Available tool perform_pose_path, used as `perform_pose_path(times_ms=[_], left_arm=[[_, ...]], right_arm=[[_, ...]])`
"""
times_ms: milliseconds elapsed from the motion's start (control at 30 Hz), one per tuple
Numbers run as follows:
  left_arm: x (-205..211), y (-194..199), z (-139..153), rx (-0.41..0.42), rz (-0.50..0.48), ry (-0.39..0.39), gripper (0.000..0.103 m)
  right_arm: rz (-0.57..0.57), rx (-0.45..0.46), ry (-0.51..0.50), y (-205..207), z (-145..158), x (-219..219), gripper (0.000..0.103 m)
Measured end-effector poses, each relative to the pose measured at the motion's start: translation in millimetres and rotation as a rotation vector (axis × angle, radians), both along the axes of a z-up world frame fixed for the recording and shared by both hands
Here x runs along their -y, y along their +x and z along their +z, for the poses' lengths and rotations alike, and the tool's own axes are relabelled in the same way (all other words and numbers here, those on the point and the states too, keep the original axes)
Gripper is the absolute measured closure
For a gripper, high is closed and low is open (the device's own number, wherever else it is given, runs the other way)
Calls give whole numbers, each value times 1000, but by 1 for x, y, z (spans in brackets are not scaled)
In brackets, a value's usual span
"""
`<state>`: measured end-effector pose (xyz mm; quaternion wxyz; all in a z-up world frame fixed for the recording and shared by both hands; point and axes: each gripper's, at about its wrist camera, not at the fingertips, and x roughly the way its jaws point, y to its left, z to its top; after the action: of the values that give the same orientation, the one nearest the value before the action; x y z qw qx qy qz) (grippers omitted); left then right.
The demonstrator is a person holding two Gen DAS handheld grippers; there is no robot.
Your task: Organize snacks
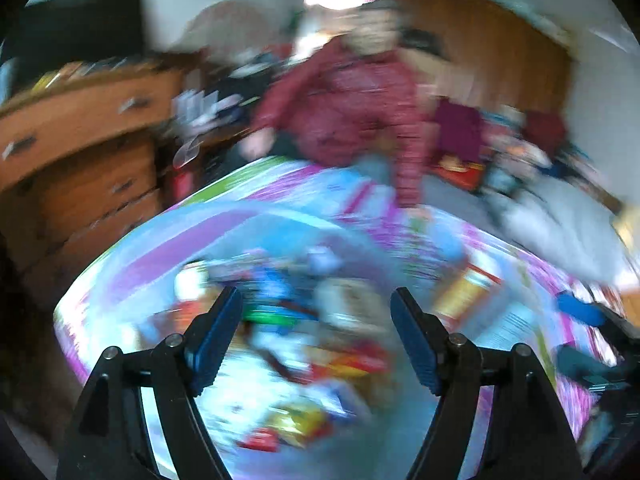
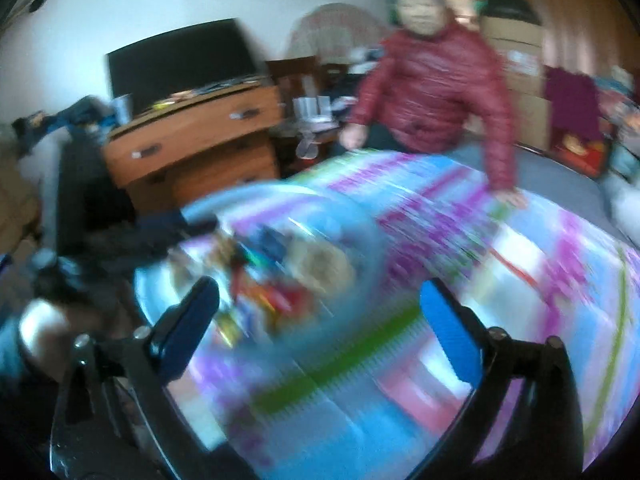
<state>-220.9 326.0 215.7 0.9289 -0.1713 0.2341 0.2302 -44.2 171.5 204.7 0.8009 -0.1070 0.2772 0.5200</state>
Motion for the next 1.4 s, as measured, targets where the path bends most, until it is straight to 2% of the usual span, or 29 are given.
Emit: perform_pose_path(times_ms=[100, 167, 233, 300, 367, 467, 567, 667, 900, 933, 1000, 1100, 1400], left_arm=[[90, 12, 8, 31, -253, 128, 25], [141, 26, 3, 25, -397, 179, 23], [179, 49, -10, -14, -523, 173, 22], [204, 78, -33, -91, -574, 167, 22], [219, 105, -58, -170, -616, 125, 22], [240, 145, -100, -274, -653, 103, 22], [255, 173, -134, -348, -655, 85, 22], [265, 194, -163, -400, -630, 67, 22], [282, 242, -202, -467, -630, 65, 22], [280, 247, -208, -475, -625, 59, 14], [280, 251, -214, -469, -659, 44, 0], [288, 250, -215, -478, -654, 100, 0], [286, 246, -215, -442, -654, 97, 0]], right_arm=[[-150, -41, -72, 4, -43, 73, 1], [-221, -80, -151, 8, -73, 113, 1], [-312, -136, -215, 17, -100, 156, 1], [-408, -170, -251, 30, -116, 196, 1], [-502, -200, -258, 46, -125, 234, 1], [-621, -264, -260, 73, -140, 281, 1], [-673, -290, -247, 90, -152, 304, 1], [-685, -302, -238, 101, -166, 317, 1], [-680, -306, -218, 111, -185, 332, 1], [-682, -312, -214, 112, -189, 334, 1], [-684, -324, -204, 113, -193, 337, 1], [-683, -327, -197, 115, -196, 338, 0], [-692, -312, -205, 117, -200, 336, 0]])
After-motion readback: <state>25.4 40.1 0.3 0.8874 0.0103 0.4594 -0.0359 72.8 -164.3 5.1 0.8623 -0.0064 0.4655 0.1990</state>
